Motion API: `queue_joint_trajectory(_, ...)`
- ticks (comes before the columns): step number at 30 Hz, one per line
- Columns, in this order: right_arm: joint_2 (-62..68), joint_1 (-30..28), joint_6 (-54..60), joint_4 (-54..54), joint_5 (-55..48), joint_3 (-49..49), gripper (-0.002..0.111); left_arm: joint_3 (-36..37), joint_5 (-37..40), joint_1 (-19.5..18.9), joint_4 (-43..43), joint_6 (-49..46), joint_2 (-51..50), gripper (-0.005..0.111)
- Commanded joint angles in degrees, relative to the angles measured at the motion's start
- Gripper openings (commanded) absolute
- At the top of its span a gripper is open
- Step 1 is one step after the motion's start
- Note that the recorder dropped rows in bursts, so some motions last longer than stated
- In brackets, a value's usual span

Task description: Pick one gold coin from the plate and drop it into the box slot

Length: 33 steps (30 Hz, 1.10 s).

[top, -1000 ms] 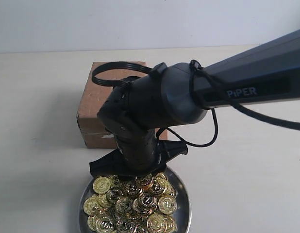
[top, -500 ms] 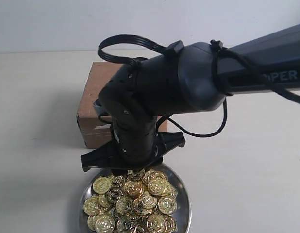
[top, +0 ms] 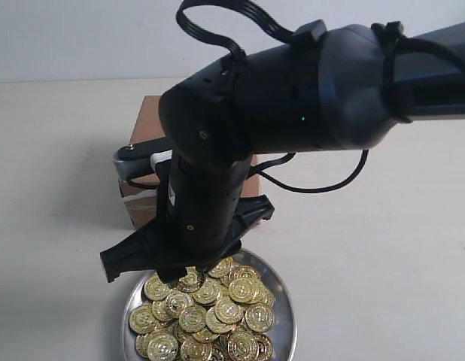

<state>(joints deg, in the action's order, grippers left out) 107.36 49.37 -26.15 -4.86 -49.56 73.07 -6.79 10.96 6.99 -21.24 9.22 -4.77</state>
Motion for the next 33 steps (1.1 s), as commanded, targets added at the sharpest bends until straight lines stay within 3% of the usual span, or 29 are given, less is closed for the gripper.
queue_joint_trajectory(1, -1.9, -0.1, 4.8, -1.3, -2.4, -0.1, 0.034, -0.5, -0.1, 0.4, 1.4, -0.4, 0.3, 0.0)
queue_joint_trajectory(13, -3.4, -0.1, 10.1, -1.3, -5.5, -0.1, 0.034, -0.5, -1.4, 0.4, 1.4, -0.4, 0.3, 0.0)
queue_joint_trajectory(16, -4.2, -0.1, 11.4, -1.9, -5.5, -0.1, 0.034, -0.5, -3.0, 0.4, -2.2, 2.3, 0.3, 0.0)
queue_joint_trajectory(22, -7.1, -0.1, 20.4, -4.4, -6.4, -0.1, 0.034, -0.5, 3.4, 0.4, -7.2, 2.7, 0.3, 0.0)
queue_joint_trajectory(29, -10.6, -0.1, 32.4, -4.8, -9.7, -0.1, 0.034, -0.5, 11.4, 0.4, -22.2, 0.0, 0.3, 0.0)
queue_joint_trajectory(33, -12.6, -0.1, 37.0, -6.3, -11.1, -0.1, 0.034, -0.5, 16.6, 0.4, -33.7, -13.1, 0.2, 0.0)
